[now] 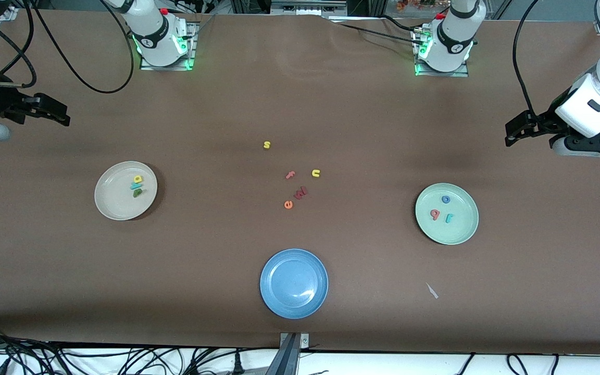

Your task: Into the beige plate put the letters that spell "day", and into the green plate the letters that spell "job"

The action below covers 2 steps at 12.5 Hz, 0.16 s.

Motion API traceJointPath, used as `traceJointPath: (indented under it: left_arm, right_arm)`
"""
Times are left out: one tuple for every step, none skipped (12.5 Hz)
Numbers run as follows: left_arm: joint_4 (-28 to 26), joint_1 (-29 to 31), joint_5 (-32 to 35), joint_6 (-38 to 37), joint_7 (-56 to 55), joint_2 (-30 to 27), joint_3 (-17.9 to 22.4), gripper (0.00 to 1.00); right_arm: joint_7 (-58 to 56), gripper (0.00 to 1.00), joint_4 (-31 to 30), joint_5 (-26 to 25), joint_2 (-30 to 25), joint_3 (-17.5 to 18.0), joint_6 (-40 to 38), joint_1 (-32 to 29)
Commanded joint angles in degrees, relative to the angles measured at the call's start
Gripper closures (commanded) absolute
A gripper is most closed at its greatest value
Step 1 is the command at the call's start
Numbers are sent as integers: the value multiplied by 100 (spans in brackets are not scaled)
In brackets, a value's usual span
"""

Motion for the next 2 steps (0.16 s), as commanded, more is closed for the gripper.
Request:
traceJointPath:
  left_arm:
    - [57,-7,-138,-83,13,-20,4,0]
    - [57,-7,-138,-83,13,-20,4,0]
  right_arm:
    - [66,0,161,74,53,-26,-139,14]
    - [66,0,161,74,53,-26,-139,14]
